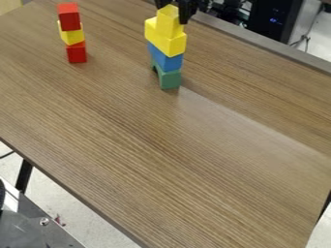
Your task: Pick yellow cube from the tower and place it on the table
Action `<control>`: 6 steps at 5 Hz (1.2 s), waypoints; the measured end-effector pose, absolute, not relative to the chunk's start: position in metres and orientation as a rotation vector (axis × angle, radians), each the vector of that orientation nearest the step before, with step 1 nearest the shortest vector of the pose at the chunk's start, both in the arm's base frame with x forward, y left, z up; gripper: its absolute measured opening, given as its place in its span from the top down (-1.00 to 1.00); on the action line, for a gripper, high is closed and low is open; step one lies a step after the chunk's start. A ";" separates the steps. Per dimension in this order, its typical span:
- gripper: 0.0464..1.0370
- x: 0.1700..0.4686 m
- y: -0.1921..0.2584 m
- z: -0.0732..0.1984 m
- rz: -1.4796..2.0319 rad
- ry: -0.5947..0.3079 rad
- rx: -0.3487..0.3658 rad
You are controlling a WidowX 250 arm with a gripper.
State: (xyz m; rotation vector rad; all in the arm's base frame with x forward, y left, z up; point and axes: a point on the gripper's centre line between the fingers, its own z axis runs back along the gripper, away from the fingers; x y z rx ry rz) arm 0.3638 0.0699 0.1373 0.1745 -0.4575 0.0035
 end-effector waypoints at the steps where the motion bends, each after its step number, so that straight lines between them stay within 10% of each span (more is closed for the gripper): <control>1: 0.01 0.362 0.070 0.145 -0.001 -0.475 0.174; 4: 0.01 0.378 0.009 0.174 -0.166 -0.555 0.072; 6: 0.01 0.392 -0.045 0.122 -0.319 -0.406 0.016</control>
